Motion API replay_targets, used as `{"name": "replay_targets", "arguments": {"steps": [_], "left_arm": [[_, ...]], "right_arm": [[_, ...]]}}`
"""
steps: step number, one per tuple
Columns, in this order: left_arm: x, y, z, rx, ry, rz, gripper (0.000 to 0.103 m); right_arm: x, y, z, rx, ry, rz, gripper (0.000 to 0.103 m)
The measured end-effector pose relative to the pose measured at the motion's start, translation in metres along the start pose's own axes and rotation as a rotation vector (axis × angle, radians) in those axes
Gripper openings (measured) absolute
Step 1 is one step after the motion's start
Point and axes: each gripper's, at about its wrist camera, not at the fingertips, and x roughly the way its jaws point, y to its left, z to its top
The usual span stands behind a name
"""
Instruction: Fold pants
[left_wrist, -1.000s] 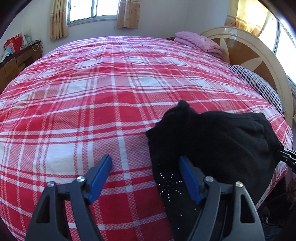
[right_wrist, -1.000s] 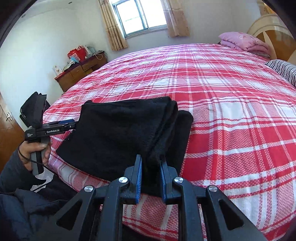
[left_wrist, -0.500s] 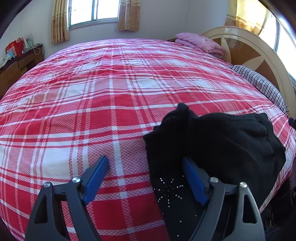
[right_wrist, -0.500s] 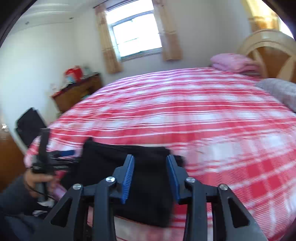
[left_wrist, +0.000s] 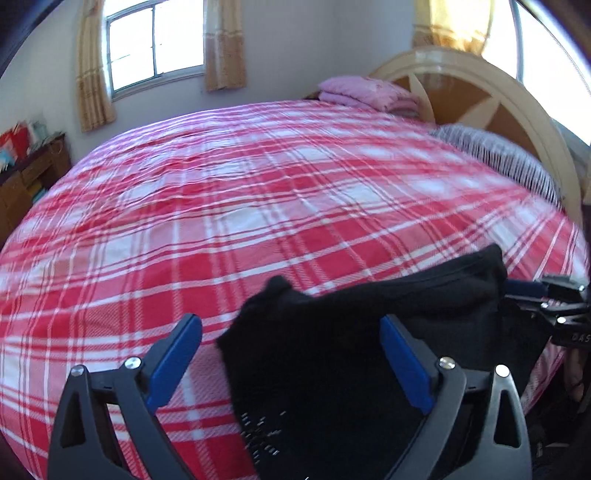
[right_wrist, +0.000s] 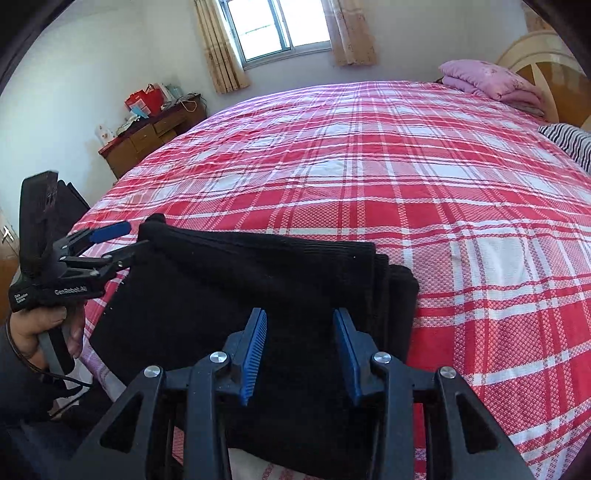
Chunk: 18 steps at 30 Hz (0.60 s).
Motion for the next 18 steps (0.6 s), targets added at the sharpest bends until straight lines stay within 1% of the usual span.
{"name": "replay_targets", "arguments": {"steps": [1, 2, 3, 6, 10, 14, 18], "left_arm": [[0.009, -0.006, 0.001, 0.039, 0.027, 0.033, 0.103], [0.016, -0.009, 0.002, 0.065, 0.047, 0.059, 0.103], [0.023, -0.011, 0.004, 0.076, 0.061, 0.058, 0.103], [0.034, -0.002, 0.009, 0.033, 0.095, 0.013, 0.103], [0.028, -0.004, 0.004, 0.012, 0.070, 0.006, 0.103], [0.008, -0.002, -0.002, -0.038, 0.040, -0.002, 0.103], [-0.013, -0.002, -0.007, -0.014, 0.006, 0.024, 0.103]], "right_arm": [[0.000, 0.001, -0.001, -0.008, -0.003, -0.004, 0.040], [-0.001, 0.002, -0.003, -0.013, -0.005, -0.007, 0.040], [-0.001, 0.002, -0.002, -0.014, -0.006, -0.008, 0.040], [0.001, 0.002, 0.000, -0.024, -0.013, -0.016, 0.040], [-0.002, 0.004, -0.001, -0.029, -0.028, -0.025, 0.040], [-0.014, 0.012, 0.000, -0.035, -0.077, -0.048, 0.041], [-0.027, 0.031, -0.001, -0.103, -0.132, -0.007, 0.043]]}}
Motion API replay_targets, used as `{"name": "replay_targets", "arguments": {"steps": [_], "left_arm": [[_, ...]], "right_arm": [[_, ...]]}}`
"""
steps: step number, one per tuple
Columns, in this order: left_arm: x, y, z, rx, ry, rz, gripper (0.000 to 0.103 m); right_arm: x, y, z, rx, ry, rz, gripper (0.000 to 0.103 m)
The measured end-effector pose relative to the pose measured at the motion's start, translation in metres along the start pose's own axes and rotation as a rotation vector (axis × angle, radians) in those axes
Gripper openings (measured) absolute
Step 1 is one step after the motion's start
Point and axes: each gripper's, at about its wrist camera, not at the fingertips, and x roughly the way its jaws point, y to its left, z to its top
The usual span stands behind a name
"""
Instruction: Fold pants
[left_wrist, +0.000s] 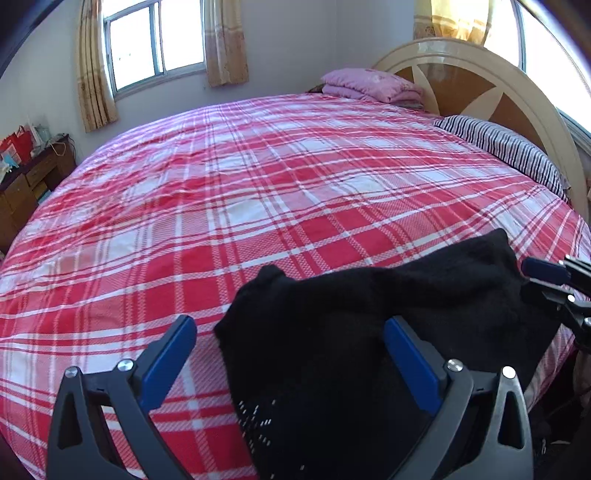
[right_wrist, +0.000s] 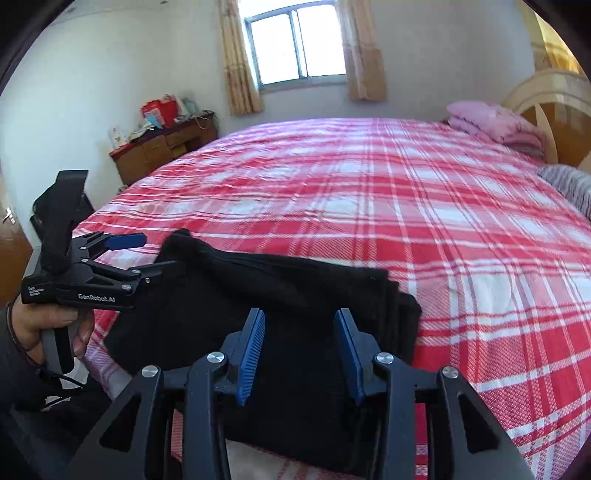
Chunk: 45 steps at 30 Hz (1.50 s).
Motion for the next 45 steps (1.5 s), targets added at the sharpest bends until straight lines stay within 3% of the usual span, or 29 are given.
{"name": "replay_targets", "arguments": {"steps": [4, 7, 15, 22, 24, 27, 32, 38, 42, 45], "left_arm": [[-0.005, -0.001, -0.005, 0.022, -0.007, 0.025, 0.103], [0.002, 0.000, -0.012, 0.030, 0.017, 0.028, 0.103], [0.005, 0.007, -0.023, -0.018, 0.038, 0.011, 0.103], [-0.008, 0.004, -0.025, -0.011, 0.019, 0.008, 0.103], [-0.005, -0.001, -0.028, 0.011, 0.031, 0.010, 0.103], [0.001, -0.003, -0.032, 0.017, 0.047, 0.010, 0.103], [0.001, 0.001, -0.033, -0.008, 0.049, -0.005, 0.103], [-0.002, 0.005, -0.032, -0.021, 0.035, -0.010, 0.103], [0.003, 0.014, -0.034, -0.060, 0.044, -0.045, 0.103], [0.009, 0.027, -0.038, -0.128, 0.056, -0.100, 0.103]], "right_arm": [[0.011, 0.013, -0.002, -0.043, 0.045, 0.039, 0.049], [0.031, 0.000, -0.008, -0.002, 0.122, -0.053, 0.049], [0.019, -0.005, 0.000, 0.027, 0.089, -0.033, 0.049], [0.018, 0.013, 0.023, 0.019, 0.050, 0.100, 0.051], [0.037, 0.012, 0.025, 0.044, 0.089, 0.119, 0.052], [0.070, 0.002, 0.018, 0.094, 0.185, 0.057, 0.052], [0.049, 0.001, 0.020, 0.077, 0.140, 0.071, 0.052], [0.003, -0.023, 0.011, 0.072, 0.064, -0.015, 0.052], [-0.004, -0.056, -0.004, 0.146, 0.093, -0.069, 0.052], [0.000, -0.078, -0.015, 0.229, 0.131, -0.044, 0.052]]}}
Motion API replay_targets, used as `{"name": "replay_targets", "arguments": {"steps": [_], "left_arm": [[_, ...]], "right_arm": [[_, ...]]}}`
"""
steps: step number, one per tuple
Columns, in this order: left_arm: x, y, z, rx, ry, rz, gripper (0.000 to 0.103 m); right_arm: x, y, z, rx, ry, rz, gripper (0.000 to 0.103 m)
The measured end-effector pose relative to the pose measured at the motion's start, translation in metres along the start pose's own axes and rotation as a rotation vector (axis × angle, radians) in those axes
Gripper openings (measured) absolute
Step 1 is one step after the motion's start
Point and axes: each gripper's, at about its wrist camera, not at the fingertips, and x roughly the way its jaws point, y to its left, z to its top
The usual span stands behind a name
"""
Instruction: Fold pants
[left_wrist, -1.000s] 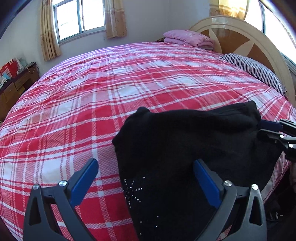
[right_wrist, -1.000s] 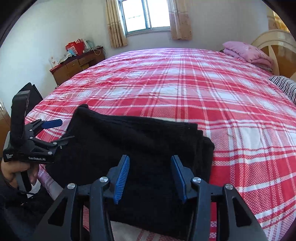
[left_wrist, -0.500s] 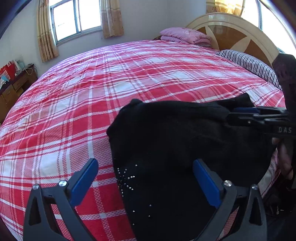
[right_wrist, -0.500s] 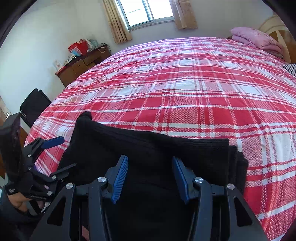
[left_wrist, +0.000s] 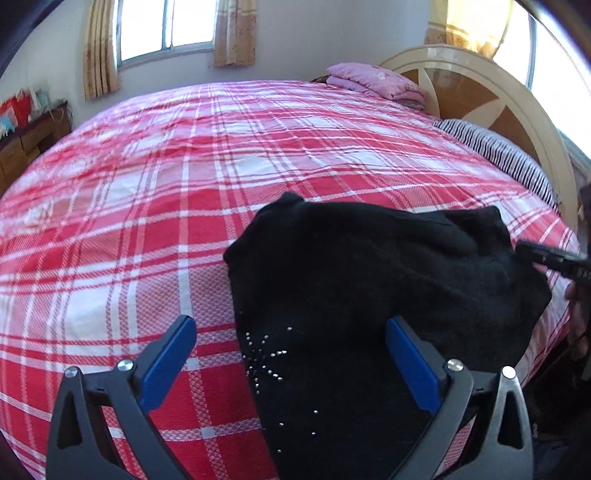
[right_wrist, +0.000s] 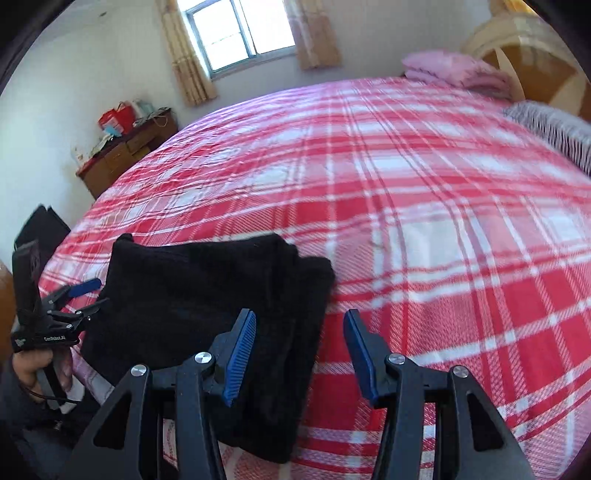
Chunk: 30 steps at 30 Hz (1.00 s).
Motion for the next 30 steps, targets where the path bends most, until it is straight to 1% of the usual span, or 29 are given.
{"name": "replay_targets", "arguments": {"steps": [2, 4, 10, 14, 16, 18, 20, 21, 22, 24, 26, 27, 29, 30], "left_arm": [[0.003, 0.011, -0.001, -0.054, 0.007, -0.041, 0.103], [0.004, 0.017, -0.003, -0.087, 0.000, -0.073, 0.103], [0.003, 0.013, -0.004, -0.076, -0.012, -0.081, 0.103], [0.005, 0.015, -0.004, -0.081, -0.023, -0.114, 0.103], [0.005, 0.014, -0.005, -0.067, -0.028, -0.115, 0.103], [0.005, 0.015, -0.004, -0.070, -0.024, -0.123, 0.103], [0.004, 0.020, -0.002, -0.093, -0.021, -0.148, 0.102], [0.002, 0.025, -0.001, -0.117, -0.020, -0.161, 0.097], [0.002, 0.029, 0.000, -0.135, -0.021, -0.168, 0.090], [-0.001, 0.040, 0.001, -0.177, -0.021, -0.188, 0.080], [0.000, 0.043, 0.001, -0.192, -0.019, -0.196, 0.075], [0.000, 0.042, 0.000, -0.191, -0.022, -0.186, 0.073], [0.000, 0.036, -0.001, -0.176, -0.019, -0.180, 0.065], [0.001, 0.032, -0.001, -0.171, -0.013, -0.190, 0.052]], "right_arm": [[0.000, -0.009, 0.000, 0.049, 0.012, 0.047, 0.052], [0.000, -0.009, 0.000, 0.053, 0.013, 0.056, 0.052], [0.007, -0.013, -0.007, 0.087, 0.047, 0.116, 0.052], [0.012, -0.014, -0.010, 0.101, 0.069, 0.129, 0.052], [0.011, -0.016, -0.010, 0.112, 0.074, 0.144, 0.051], [0.010, -0.015, -0.012, 0.113, 0.079, 0.158, 0.046], [0.009, -0.013, -0.013, 0.117, 0.076, 0.171, 0.041], [0.009, -0.012, -0.013, 0.112, 0.075, 0.174, 0.040], [0.008, -0.012, -0.013, 0.106, 0.073, 0.175, 0.038], [0.009, -0.012, -0.014, 0.106, 0.073, 0.177, 0.038], [0.010, -0.013, -0.015, 0.108, 0.077, 0.183, 0.038], [0.010, -0.015, -0.016, 0.115, 0.080, 0.189, 0.038], [0.012, -0.018, -0.016, 0.132, 0.085, 0.204, 0.038], [0.011, -0.018, -0.017, 0.134, 0.082, 0.207, 0.038]]}}
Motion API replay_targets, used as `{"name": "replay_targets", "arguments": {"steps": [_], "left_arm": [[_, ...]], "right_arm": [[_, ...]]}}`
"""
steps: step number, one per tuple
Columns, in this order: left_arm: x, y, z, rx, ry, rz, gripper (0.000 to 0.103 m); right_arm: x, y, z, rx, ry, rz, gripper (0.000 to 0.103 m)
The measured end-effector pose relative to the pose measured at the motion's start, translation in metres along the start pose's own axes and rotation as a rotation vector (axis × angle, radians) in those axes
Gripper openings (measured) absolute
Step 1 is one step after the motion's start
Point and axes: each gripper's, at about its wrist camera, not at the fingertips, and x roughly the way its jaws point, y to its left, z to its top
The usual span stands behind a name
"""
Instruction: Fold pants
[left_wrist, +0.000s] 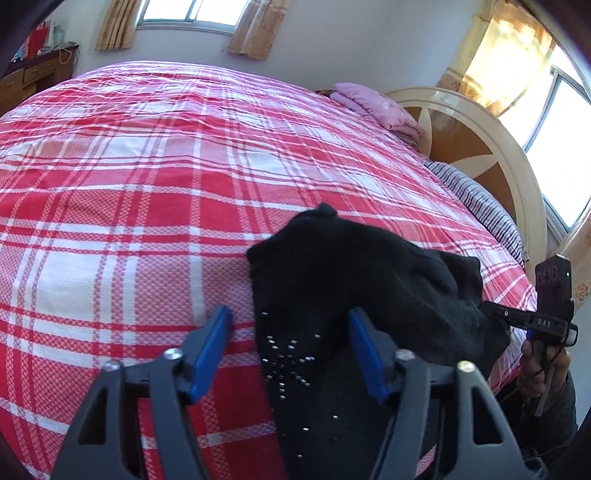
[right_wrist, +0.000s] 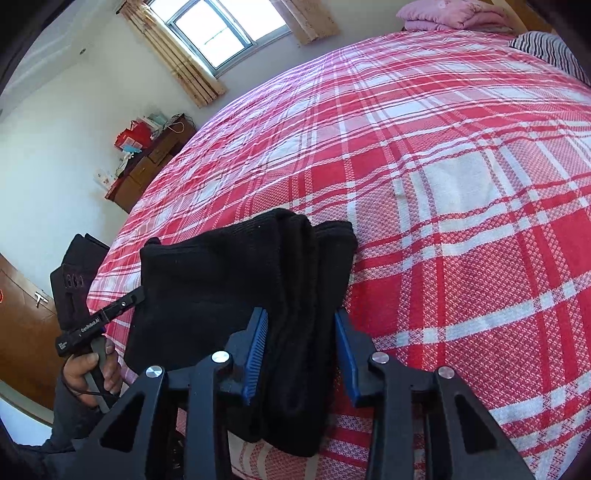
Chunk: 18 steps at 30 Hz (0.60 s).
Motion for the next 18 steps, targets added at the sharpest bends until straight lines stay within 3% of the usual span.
{"name": "replay_targets", "arguments": {"steps": [1, 2, 3, 4, 5, 8, 18], "left_arm": [[0.000, -0.001, 0.000, -0.009, 0.010, -0.021, 0.041], [0.001, -0.002, -0.001, -0.020, 0.014, -0.029, 0.040], [0.000, -0.003, -0.001, -0.015, 0.013, -0.027, 0.032], [-0.001, -0.003, -0.001, -0.007, 0.013, -0.022, 0.019], [-0.002, -0.001, 0.000, -0.011, 0.012, -0.016, 0.015], [-0.005, 0.008, 0.002, -0.068, 0.008, -0.059, 0.011], [-0.025, 0.011, 0.026, -0.076, -0.026, -0.096, 0.010]], "right_arm": [[-0.001, 0.002, -0.001, -0.007, -0.007, -0.002, 0.037], [-0.002, 0.004, -0.001, -0.015, -0.012, -0.002, 0.035], [-0.004, 0.006, -0.002, -0.024, -0.018, -0.001, 0.034], [-0.005, 0.009, -0.002, -0.032, -0.023, 0.000, 0.031], [-0.007, 0.010, -0.002, -0.038, -0.029, 0.000, 0.029], [-0.013, 0.016, 0.000, -0.056, -0.049, 0.011, 0.027], [-0.016, 0.056, 0.032, -0.169, -0.085, 0.035, 0.025]]}}
